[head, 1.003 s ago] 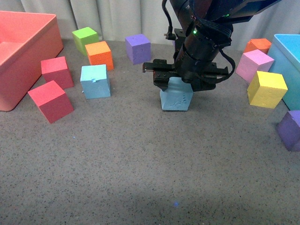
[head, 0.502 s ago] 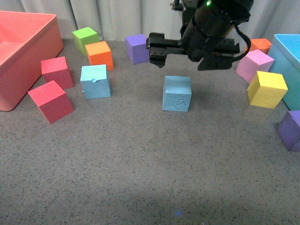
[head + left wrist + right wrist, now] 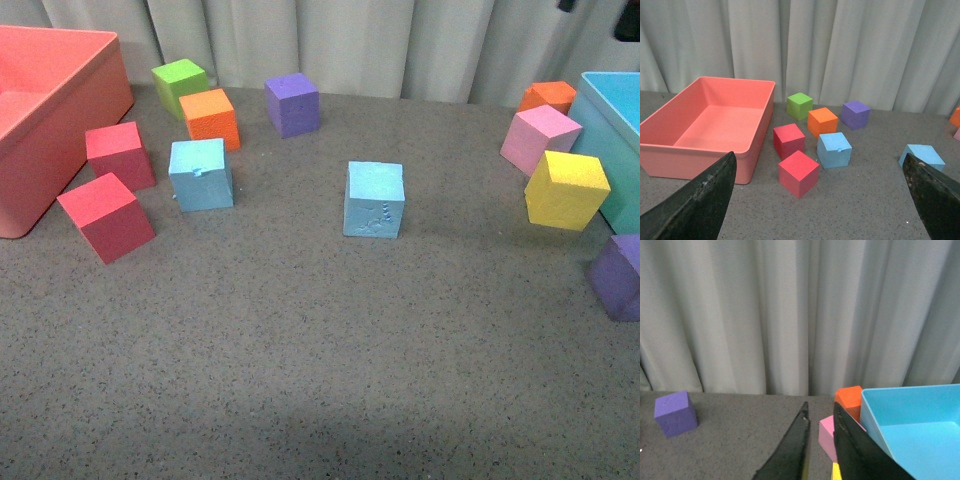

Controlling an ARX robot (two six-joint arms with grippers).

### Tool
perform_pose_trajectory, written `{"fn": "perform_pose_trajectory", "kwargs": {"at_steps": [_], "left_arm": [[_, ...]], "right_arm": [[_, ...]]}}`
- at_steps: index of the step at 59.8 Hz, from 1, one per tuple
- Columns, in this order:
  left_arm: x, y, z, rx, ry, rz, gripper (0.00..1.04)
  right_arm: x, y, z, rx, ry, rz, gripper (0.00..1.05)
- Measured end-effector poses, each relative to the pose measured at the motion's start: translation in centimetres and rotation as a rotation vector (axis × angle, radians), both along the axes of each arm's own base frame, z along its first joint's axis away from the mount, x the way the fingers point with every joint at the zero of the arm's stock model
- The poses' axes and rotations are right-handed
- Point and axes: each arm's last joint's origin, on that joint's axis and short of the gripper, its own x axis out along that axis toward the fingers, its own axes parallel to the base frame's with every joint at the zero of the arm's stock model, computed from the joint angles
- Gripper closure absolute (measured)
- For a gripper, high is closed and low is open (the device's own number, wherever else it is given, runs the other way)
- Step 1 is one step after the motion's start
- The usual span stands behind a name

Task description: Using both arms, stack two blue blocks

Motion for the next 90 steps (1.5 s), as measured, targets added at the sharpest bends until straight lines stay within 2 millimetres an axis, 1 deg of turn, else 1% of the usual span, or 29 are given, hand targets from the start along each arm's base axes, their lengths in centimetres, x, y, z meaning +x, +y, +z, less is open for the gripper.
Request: {"fn": "perform_pose_trajectory", "kwargs": {"at_steps": [2,7,10,23,35,38,45,66,90], "left_arm": [[0.0,0.0,0.0,0.0,0.0,0.0,0.07],[0.0,0.0,0.0,0.0,0.0,0.0,0.07],[0.0,0.0,0.0,0.0,0.0,0.0,0.07],[0.0,0.0,0.0,0.0,0.0,0.0,0.07],[0.0,0.0,0.0,0.0,0.0,0.0,0.07],[0.0,0.0,0.0,0.0,0.0,0.0,0.07],[0.0,0.0,0.0,0.0,0.0,0.0,0.07],[0.0,0.0,0.0,0.0,0.0,0.0,0.07],[0.0,0.0,0.0,0.0,0.0,0.0,0.07]], "right_arm": [[-0.7,-0.3,-0.1,-0.006,0.007,0.002,1.04],[-3.2,-1.4,-0.4,-0.008,0.022,0.012,1.04],[-4.3,-2.0,-0.3,-0.007,0.017,0.007,1.04],[-8.1,-3.6,-0.3,-0.007,0.018,0.0,1.04],[-10.6,-4.3,-0.3,-0.006,0.021,0.001,1.04],[-11.1,-4.8,-0.3,-0.006,0.022,0.02,1.04],[-12.2,-5.5,-0.2,-0.005,0.019,-0.005,1.04],[-14.6,-5.5,-0.2,-0.005,0.017,0.0,1.04],[-16.3,-5.5,0.2,-0.005,0.003,0.0,1.04]]}}
